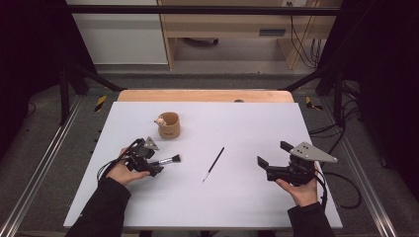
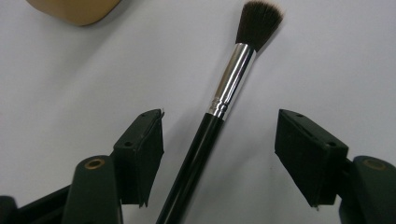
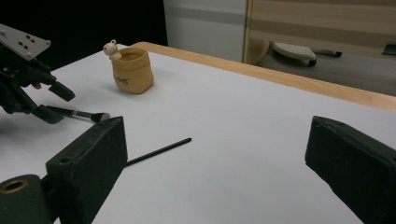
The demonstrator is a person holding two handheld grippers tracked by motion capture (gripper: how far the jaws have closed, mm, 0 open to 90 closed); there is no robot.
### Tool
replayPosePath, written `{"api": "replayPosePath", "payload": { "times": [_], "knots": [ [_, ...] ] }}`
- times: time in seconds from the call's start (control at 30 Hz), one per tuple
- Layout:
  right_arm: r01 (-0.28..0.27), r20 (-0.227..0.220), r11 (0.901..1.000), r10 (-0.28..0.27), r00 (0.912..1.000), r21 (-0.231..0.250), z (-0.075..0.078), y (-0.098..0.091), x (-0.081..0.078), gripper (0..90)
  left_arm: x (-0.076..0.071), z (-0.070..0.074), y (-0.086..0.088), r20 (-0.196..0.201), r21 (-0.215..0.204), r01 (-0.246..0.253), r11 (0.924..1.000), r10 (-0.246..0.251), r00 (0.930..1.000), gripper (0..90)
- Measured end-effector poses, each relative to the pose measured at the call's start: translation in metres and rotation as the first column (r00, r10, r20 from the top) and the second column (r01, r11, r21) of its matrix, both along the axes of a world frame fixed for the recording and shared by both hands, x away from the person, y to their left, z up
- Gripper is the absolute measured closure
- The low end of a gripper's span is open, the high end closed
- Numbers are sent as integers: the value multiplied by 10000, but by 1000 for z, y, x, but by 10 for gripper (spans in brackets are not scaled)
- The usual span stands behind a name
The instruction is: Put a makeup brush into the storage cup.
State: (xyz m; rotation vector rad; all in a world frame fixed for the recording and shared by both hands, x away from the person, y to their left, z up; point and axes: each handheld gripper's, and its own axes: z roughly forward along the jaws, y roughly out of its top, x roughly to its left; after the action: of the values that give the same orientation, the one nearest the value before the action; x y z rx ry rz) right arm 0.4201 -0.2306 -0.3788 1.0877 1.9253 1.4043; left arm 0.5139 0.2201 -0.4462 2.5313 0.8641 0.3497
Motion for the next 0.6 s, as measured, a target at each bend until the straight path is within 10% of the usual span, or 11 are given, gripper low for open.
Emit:
{"api": "replayPosePath", "payload": {
  "times": [0.6],
  "knots": [
    [-17, -26, 10000, 17, 10000, -28, -1, 1, 0, 61, 5, -6, -1, -560, 118, 37, 9999, -30, 9984, 560]
  ]
}}
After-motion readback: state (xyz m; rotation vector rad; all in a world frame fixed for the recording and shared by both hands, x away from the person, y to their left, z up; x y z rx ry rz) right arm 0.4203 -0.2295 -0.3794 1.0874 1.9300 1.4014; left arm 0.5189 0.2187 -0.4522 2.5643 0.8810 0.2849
